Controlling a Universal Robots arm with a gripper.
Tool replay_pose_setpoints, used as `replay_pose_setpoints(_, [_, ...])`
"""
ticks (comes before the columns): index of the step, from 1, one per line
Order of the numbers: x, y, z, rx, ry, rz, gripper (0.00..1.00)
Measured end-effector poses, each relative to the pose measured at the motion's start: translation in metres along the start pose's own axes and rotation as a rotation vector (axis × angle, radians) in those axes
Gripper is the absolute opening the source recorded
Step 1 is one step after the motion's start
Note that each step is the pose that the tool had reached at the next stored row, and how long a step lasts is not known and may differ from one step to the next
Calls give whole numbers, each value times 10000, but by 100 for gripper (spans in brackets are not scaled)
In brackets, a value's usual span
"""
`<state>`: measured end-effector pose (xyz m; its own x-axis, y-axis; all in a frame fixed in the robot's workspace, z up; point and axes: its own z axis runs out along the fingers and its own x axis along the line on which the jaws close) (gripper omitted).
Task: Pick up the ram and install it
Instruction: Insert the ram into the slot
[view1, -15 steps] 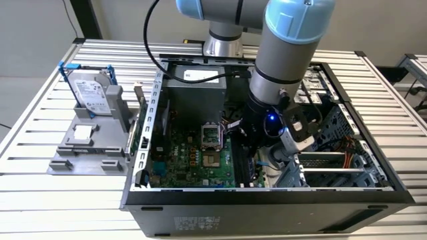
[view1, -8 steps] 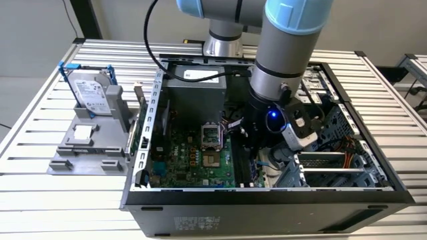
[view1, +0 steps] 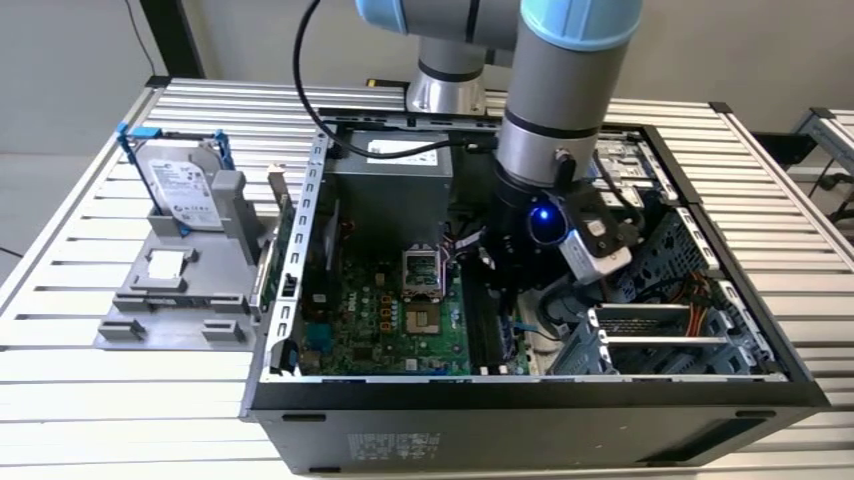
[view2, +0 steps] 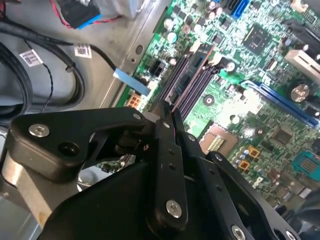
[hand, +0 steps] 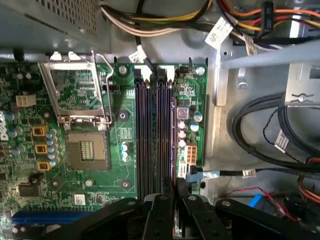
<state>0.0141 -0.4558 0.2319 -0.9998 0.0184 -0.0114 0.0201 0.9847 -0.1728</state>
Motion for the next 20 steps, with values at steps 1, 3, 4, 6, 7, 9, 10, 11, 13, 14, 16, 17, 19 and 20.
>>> replay_pose_setpoints(1, [1, 11, 8, 0, 0, 1, 0])
replay_pose_setpoints(3, [2, 30, 21, 2, 1, 5, 0])
replay_pose_setpoints(4, [1, 41, 29, 3, 1, 7, 0])
replay_pose_setpoints(6, [2, 61, 58, 2, 3, 14, 0])
replay_pose_setpoints(7, [3, 67, 69, 2, 3, 16, 0])
replay_pose_setpoints(9, [4, 74, 78, 3, 4, 18, 0])
replay_pose_setpoints(10, [4, 76, 80, 4, 4, 17, 0])
replay_pose_setpoints(11, [5, 79, 83, 3, 4, 17, 0])
replay_pose_setpoints(13, [6, 84, 93, 1, 3, 17, 0])
replay_pose_setpoints(14, [6, 88, 99, 2, 3, 17, 0])
replay_pose_setpoints(16, [7, 97, 107, 9, 4, 17, 0])
replay_pose_setpoints(17, [7, 99, 109, 11, 4, 17, 0])
replay_pose_setpoints(19, [6, 101, 112, 10, 4, 17, 0])
replay_pose_setpoints(20, [7, 102, 115, 10, 3, 17, 0])
